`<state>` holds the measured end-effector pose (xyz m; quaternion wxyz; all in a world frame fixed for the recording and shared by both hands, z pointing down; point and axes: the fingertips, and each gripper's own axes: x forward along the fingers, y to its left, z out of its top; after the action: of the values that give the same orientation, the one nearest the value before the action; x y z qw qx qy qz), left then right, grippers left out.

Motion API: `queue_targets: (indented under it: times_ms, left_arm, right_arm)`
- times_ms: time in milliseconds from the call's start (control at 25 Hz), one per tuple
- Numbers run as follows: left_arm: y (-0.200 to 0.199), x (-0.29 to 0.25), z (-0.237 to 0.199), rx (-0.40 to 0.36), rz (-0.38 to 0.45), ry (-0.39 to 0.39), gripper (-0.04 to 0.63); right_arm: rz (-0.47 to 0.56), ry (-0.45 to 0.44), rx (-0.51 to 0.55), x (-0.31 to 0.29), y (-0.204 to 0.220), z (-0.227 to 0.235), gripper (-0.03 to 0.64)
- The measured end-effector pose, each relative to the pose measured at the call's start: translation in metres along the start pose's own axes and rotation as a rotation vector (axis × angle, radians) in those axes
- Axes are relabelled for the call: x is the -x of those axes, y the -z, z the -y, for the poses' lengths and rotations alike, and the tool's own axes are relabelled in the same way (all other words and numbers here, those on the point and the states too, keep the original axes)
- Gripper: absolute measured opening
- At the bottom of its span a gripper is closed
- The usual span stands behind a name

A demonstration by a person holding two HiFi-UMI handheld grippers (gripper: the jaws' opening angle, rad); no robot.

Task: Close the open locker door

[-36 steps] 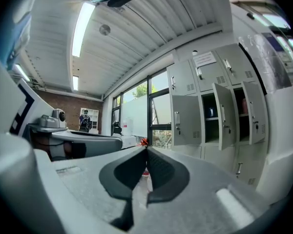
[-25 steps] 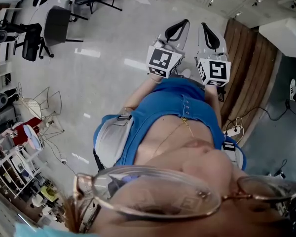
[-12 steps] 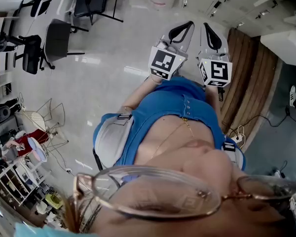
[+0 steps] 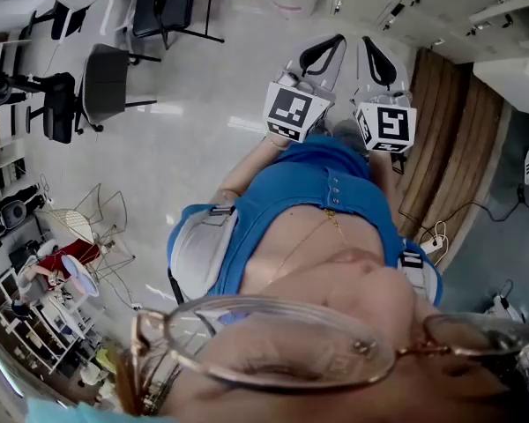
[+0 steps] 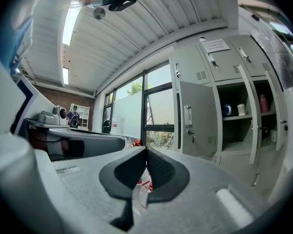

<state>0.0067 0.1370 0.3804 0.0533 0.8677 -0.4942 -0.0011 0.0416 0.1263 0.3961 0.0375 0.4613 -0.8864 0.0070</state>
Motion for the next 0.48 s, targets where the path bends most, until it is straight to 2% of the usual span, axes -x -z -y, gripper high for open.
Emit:
queue_targets:
  times_ms: [480]
  left_arm:
    - [0.011, -0.023, -0.016, 0.045, -0.009, -0.003, -0.002]
  right_arm:
    - [-0.031, 0.003, -0.004, -0.022, 0.009, 0.018, 0.000]
